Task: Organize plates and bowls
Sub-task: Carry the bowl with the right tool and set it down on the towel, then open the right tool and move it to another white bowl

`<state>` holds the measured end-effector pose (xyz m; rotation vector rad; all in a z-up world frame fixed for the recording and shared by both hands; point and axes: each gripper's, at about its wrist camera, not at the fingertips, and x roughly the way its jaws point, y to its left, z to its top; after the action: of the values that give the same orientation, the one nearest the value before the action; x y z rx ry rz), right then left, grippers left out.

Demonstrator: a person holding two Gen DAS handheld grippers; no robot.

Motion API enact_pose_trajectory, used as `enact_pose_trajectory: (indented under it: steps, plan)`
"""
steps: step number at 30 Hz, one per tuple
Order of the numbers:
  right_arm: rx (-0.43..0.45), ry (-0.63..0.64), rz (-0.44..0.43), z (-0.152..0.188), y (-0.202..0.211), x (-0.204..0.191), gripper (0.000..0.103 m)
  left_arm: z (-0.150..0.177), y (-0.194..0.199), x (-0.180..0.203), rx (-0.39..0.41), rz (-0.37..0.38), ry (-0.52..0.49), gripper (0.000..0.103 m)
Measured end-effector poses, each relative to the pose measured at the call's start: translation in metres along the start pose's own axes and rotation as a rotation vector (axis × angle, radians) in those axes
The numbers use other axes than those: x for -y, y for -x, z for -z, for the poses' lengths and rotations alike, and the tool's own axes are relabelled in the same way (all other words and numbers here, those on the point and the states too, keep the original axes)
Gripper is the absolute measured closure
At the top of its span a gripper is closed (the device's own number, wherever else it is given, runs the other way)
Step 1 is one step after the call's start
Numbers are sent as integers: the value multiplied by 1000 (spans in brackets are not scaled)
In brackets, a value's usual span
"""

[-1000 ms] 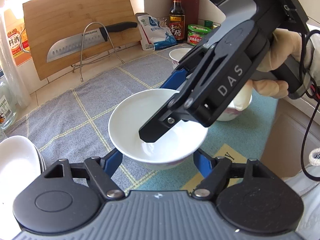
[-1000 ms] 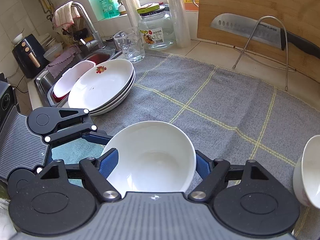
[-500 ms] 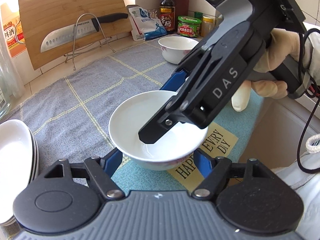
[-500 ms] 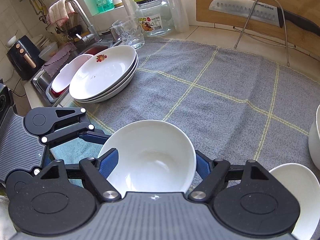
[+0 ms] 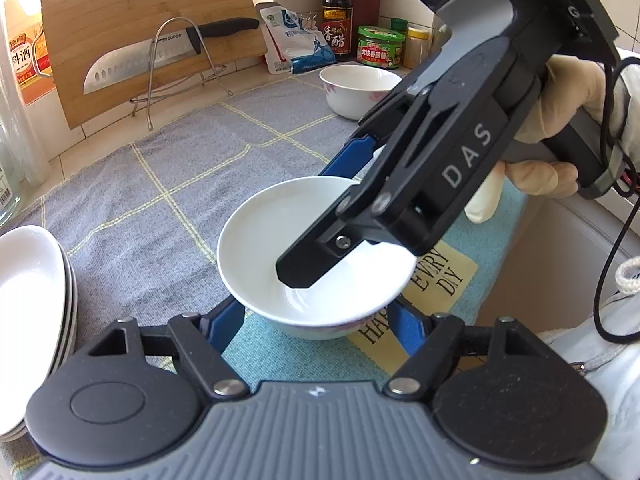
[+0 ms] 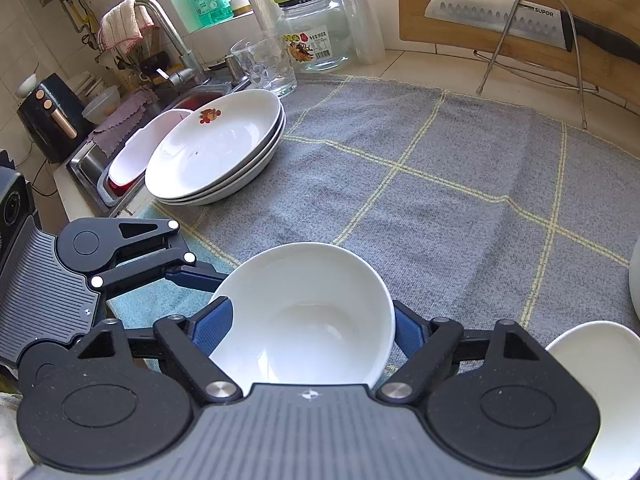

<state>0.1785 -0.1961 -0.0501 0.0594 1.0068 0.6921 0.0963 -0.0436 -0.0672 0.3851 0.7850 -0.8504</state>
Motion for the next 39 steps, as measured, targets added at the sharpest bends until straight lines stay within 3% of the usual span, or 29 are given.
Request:
enact_pose_trajectory:
  steps: [2, 5, 13, 20, 30, 39]
  plan:
    - [18, 8, 19, 0, 2, -2, 0, 1, 1, 1, -2, -2, -9, 15]
    - [34, 19, 45, 0, 5, -4, 0, 2, 4, 1, 8, 6, -3, 9]
    - [91, 73, 172, 5, 18, -14, 0, 0, 21, -1, 43, -7, -6, 8]
    - [160, 72, 279, 9, 40, -22, 0, -6, 34, 3, 122, -26, -43, 4]
    - [236, -35, 465, 34, 86, -15, 0, -24, 34, 10, 218, 71, -102, 3]
    - [285, -95, 505, 61, 116, 20, 0, -46, 12, 52, 180, 135, -203, 1]
